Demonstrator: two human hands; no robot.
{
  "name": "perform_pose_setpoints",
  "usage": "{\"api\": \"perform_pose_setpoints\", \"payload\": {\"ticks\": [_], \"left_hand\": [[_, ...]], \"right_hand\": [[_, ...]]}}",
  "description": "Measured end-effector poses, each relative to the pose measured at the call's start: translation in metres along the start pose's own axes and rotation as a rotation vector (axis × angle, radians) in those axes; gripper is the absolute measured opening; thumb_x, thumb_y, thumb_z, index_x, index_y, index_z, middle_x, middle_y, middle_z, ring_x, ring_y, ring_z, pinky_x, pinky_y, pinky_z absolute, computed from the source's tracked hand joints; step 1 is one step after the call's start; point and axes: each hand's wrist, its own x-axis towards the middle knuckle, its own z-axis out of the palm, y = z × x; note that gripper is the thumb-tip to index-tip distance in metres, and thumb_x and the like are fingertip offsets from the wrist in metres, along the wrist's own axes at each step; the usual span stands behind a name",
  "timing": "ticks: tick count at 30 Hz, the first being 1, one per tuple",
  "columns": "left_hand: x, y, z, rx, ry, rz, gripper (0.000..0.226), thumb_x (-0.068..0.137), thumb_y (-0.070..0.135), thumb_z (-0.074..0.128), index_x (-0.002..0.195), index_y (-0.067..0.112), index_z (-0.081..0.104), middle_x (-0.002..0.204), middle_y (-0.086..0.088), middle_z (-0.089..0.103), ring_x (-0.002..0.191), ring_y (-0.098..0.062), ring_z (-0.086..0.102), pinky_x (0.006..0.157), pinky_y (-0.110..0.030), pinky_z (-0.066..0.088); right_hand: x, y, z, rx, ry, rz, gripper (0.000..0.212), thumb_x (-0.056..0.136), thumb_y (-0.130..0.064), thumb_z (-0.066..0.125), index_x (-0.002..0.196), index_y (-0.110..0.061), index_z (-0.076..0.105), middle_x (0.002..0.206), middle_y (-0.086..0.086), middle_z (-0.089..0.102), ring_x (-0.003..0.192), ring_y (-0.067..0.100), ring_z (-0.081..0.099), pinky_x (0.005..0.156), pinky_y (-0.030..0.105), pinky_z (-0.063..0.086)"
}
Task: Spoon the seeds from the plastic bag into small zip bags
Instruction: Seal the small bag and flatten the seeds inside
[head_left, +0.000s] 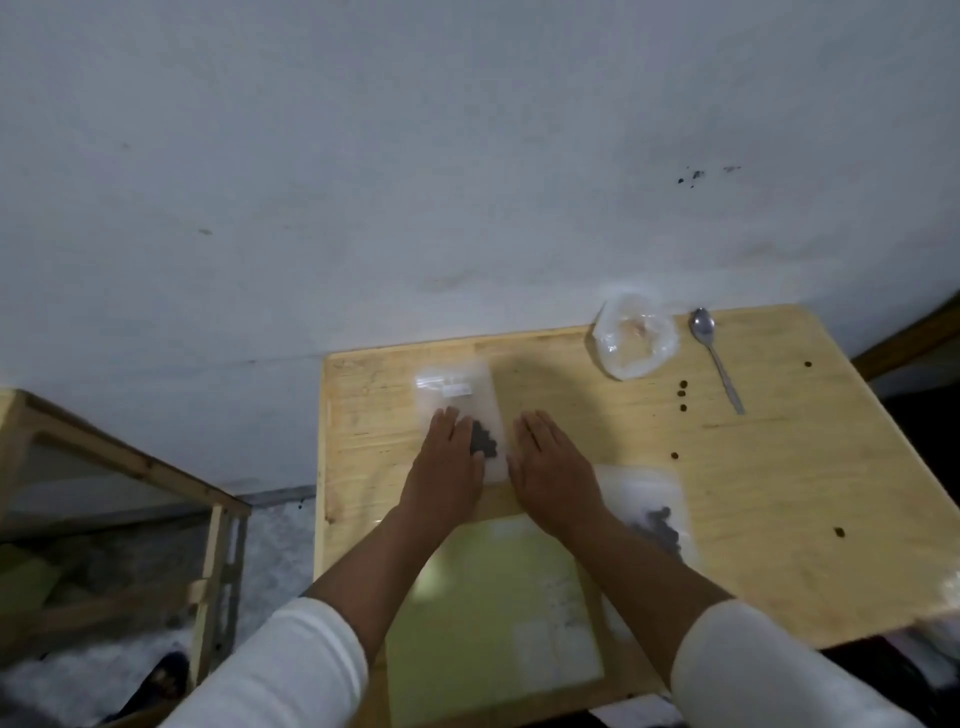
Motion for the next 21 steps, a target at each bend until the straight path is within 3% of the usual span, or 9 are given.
{"api": "perform_pose_setpoints", "payload": {"ticks": [3, 5, 7, 9, 13, 15, 21], "left_hand": [[-0.016, 0.016, 0.013, -0.009, 0.001, 0.099, 0.047, 0.093, 0.013, 0.047, 0.137, 0.003, 0.037, 0.145, -0.012, 0.034, 0.138, -0.027, 0.028, 0.113, -0.025, 0.014], [-0.028, 0.027, 0.026, -0.030, -0.049, 0.130, 0.050, 0.093, 0.016, 0.048, 0.140, 0.005, 0.035, 0.146, -0.012, 0.034, 0.135, -0.025, 0.034, 0.109, -0.026, 0.025], [-0.040, 0.040, 0.040, -0.034, -0.115, 0.160, 0.050, 0.094, 0.019, 0.046, 0.141, 0.007, 0.033, 0.146, -0.011, 0.036, 0.134, -0.023, 0.035, 0.108, -0.027, 0.027], [-0.052, 0.051, 0.052, -0.032, -0.181, 0.157, 0.051, 0.097, 0.023, 0.043, 0.144, 0.007, 0.030, 0.148, -0.011, 0.034, 0.136, -0.023, 0.032, 0.108, -0.027, 0.024], [-0.067, 0.071, 0.071, -0.080, -0.266, 0.188, 0.048, 0.099, 0.020, 0.041, 0.144, 0.008, 0.028, 0.148, -0.010, 0.036, 0.134, -0.022, 0.034, 0.104, -0.021, 0.023], [-0.069, 0.079, 0.076, -0.085, -0.285, 0.192, 0.046, 0.099, 0.019, 0.040, 0.142, 0.006, 0.031, 0.144, -0.009, 0.041, 0.130, -0.021, 0.040, 0.100, -0.018, 0.026], [-0.065, 0.086, 0.097, -0.055, -0.303, 0.109, 0.052, 0.098, 0.027, 0.041, 0.145, 0.011, 0.028, 0.147, -0.008, 0.039, 0.133, -0.021, 0.039, 0.108, -0.027, 0.027]], "right_hand": [[-0.031, 0.014, -0.008, -0.003, -0.004, 0.113, 0.052, 0.083, -0.030, 0.036, 0.112, 0.005, 0.062, 0.110, 0.022, 0.066, 0.105, 0.034, 0.064, 0.084, 0.038, 0.055], [-0.056, 0.027, -0.010, 0.039, 0.041, 0.199, 0.048, 0.083, -0.027, 0.041, 0.110, 0.007, 0.061, 0.108, 0.024, 0.065, 0.103, 0.037, 0.063, 0.083, 0.038, 0.055], [-0.083, 0.041, -0.010, 0.079, 0.131, 0.301, 0.045, 0.088, -0.024, 0.049, 0.122, 0.006, 0.053, 0.123, 0.023, 0.056, 0.117, 0.036, 0.055, 0.093, 0.039, 0.048], [-0.108, 0.052, -0.011, 0.100, 0.102, 0.406, 0.051, 0.094, -0.027, 0.047, 0.137, -0.001, 0.039, 0.144, 0.017, 0.039, 0.136, 0.028, 0.035, 0.105, 0.036, 0.037], [-0.140, 0.069, -0.008, 0.112, 0.074, 0.521, 0.052, 0.096, -0.033, 0.042, 0.143, -0.013, 0.031, 0.150, 0.012, 0.028, 0.139, 0.024, 0.024, 0.102, 0.034, 0.039], [-0.146, 0.076, -0.003, 0.142, 0.063, 0.550, 0.052, 0.095, -0.034, 0.044, 0.142, -0.015, 0.032, 0.147, 0.013, 0.031, 0.137, 0.026, 0.027, 0.101, 0.035, 0.040], [-0.150, 0.090, 0.005, 0.307, 0.082, 0.572, 0.051, 0.094, -0.035, 0.046, 0.140, -0.014, 0.038, 0.142, 0.009, 0.041, 0.131, 0.024, 0.038, 0.100, 0.037, 0.043]]}}
